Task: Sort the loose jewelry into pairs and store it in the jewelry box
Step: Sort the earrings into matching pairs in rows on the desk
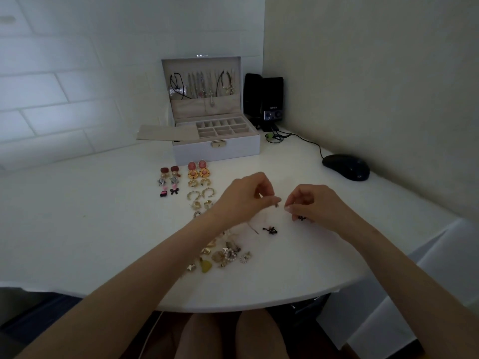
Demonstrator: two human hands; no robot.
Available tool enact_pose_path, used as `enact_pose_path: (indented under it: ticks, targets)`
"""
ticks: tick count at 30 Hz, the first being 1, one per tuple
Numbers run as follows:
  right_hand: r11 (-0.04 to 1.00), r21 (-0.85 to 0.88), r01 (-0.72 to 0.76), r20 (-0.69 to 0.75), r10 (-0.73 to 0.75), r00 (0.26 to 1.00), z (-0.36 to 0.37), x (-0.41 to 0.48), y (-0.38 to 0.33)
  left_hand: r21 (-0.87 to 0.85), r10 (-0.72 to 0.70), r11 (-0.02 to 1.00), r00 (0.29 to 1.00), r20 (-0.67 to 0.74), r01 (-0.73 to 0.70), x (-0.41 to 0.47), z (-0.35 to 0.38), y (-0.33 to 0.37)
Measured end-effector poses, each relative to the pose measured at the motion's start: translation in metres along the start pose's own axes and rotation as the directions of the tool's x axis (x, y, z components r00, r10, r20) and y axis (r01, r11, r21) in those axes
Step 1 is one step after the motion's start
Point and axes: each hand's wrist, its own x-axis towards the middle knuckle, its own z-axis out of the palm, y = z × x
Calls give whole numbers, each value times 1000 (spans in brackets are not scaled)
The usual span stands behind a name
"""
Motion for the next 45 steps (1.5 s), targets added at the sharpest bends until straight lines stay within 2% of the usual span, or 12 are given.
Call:
enact_pose_path:
  ticks: [2,4,9,12,16,20,22,27,32,35,38,45]
  targets:
    - [1000,2,0,8,0,1000,1,1,0,-109,-16,994,1000,-1,16,-2,-3,2]
    - [1000,-9,0,21,0,1000,3,1,1,-127,-22,992,1000,3,22,-3,-4,2]
    - [1000,-23,15,27,-15,1000,4,0,1,133,-10,991,999,48,3,-3,6,-10]
    - [999,41,6,48,-8,999,1,-1,1,171,-2,985,998,65,-9,-4,10,-13]
    - [992,119,41,102,-53,993,-3,-4,1,207,78,975,997,21,-81,-6,5,-10]
    - [984,148,103,122,-121,985,-6,-7,1,307,126,930,959,253,-203,-11,4,-5]
    - [981,160,113,125,-134,983,-7,-7,1,339,109,917,949,295,-211,-12,8,-7]
    - [981,126,149,170,-170,971,-7,-8,4,294,69,944,961,266,-150,-10,10,-11]
    - [979,46,198,112,-202,973,-15,-7,3,83,101,990,984,147,-114,-11,-2,-6]
    - [976,-56,212,201,-197,959,-20,-5,2,-52,62,997,996,65,-59,-11,-9,-4]
    - [973,-139,185,296,-137,945,-16,-6,4,-153,30,988,998,47,-23,-11,-11,-4]
    - [967,-195,164,190,-126,974,-7,-2,4,-137,29,990,999,36,-24,-12,-12,-6]
